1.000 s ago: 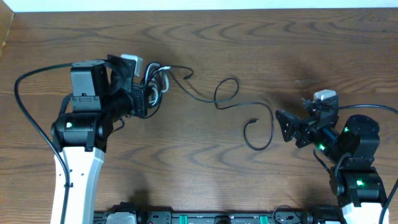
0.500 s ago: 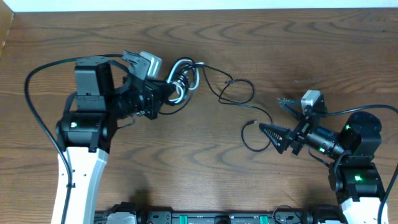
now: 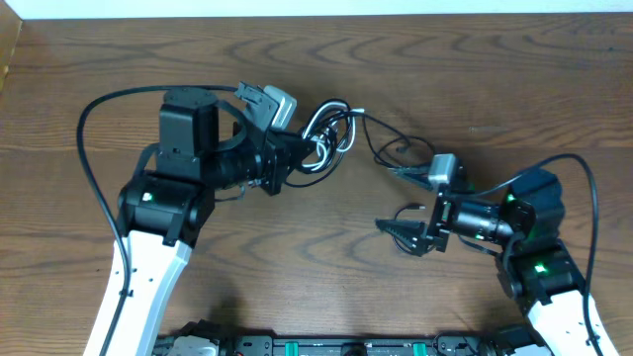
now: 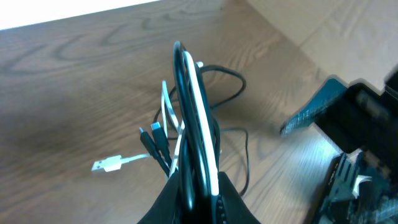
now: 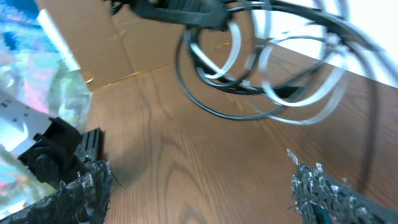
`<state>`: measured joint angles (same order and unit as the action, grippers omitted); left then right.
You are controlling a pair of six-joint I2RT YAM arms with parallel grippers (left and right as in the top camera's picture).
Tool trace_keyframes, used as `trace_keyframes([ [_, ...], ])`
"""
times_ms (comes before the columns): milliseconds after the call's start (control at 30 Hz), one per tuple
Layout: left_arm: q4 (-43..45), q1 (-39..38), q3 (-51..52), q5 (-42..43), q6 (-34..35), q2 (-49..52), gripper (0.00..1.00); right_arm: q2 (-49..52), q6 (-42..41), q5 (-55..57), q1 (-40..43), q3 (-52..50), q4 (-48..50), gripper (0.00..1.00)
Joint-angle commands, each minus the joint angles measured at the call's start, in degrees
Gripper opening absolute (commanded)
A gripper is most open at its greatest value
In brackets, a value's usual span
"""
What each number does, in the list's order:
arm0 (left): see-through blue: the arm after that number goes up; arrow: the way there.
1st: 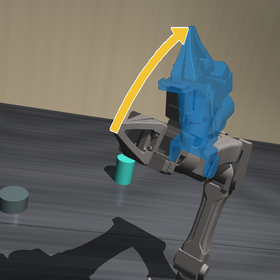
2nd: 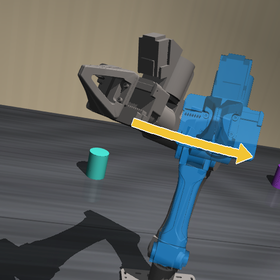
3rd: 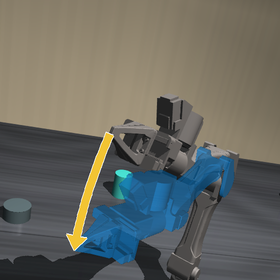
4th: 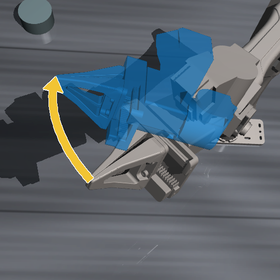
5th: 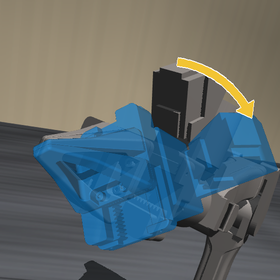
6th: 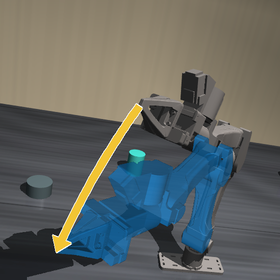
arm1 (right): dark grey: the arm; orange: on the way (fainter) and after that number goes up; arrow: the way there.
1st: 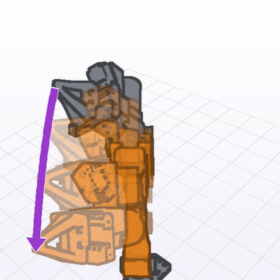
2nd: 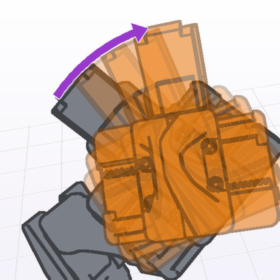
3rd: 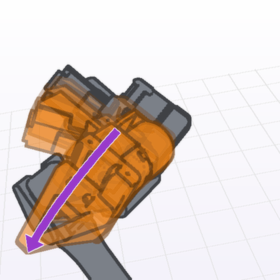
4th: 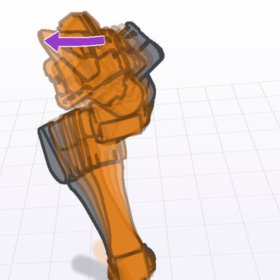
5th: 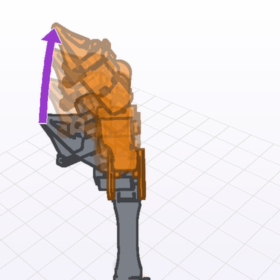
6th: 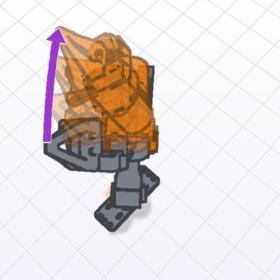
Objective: Untangle cables
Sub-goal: 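Bring both grippers together at center, right reaching into the bundle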
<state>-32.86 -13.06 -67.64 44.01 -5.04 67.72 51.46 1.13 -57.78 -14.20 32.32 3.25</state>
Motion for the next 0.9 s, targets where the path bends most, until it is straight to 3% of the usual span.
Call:
trace_keyframes([
  [0,1.68,-0.96,-1.49,-1.42,10.64,1.79,0.07,1.75,3.37,-0.81,-2.21,0.79,1.16,0.9],
  [200,2.14,-3.45,-1.49,-1.42,19.78,4.85,0.07,4.46,15.72,-0.81,-5.51,0.79,1.31,0.89],
  [333,2.16,-6.1,-1.49,-1.42,21.27,6.1,0.08,6.32,23.21,0.42,-7.37,0.79,1.49,0.85],
  [567,2.38,-11.54,-1.49,-7.06,21.24,6.45,0.07,9.25,23.39,2.75,-8.87,0.79,4.81,0.79],
  [867,3.21,-14.43,-1.49,-9.35,21.24,6.45,0.08,9.97,23.39,3.04,-9.9,0.79,6.19,0.78],
])
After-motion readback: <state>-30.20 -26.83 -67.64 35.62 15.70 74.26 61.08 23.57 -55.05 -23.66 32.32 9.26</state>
